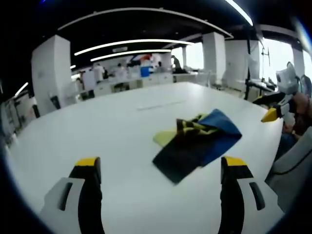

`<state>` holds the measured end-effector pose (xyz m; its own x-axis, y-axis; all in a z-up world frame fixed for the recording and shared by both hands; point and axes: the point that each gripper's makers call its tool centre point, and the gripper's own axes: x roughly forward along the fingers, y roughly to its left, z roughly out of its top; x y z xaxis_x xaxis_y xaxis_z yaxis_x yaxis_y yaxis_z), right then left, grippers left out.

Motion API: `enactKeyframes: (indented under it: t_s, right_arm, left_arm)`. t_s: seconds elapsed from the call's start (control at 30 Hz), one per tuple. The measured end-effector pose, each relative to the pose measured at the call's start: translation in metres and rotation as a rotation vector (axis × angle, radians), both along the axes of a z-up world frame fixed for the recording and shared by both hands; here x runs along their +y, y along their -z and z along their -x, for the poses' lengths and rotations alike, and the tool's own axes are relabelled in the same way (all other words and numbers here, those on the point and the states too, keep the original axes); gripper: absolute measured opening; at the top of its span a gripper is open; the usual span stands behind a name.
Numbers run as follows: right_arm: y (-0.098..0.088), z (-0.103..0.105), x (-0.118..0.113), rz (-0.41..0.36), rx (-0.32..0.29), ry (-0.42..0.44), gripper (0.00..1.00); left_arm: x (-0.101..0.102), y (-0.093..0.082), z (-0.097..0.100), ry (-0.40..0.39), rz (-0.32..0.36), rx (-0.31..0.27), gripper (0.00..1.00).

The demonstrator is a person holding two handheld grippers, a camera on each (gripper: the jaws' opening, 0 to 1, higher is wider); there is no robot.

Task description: Fold the garment on the visible template until the final outline fits inside the template.

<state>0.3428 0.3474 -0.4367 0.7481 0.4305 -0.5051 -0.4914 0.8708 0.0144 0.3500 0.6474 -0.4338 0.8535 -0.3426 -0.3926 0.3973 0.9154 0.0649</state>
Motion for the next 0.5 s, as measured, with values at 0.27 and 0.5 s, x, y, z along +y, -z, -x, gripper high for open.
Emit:
enactKeyframes:
  t_s: [0.27,0.5]
  right_arm:
    - [0.0009,-0.0007,-0.0008,0.002,0.001,-0.002,0.98]
    - [-0.0004,-0.0027,0.003,-0.001,-0.005,-0.011,0.98]
  left_arm:
    - [-0.0005,-0.0013,-0.0002,-0.006,-0.001,0.0,0.98]
    - [0.0001,-0.0001,-0.0009,-0.004,-0.009,0.002,0.98]
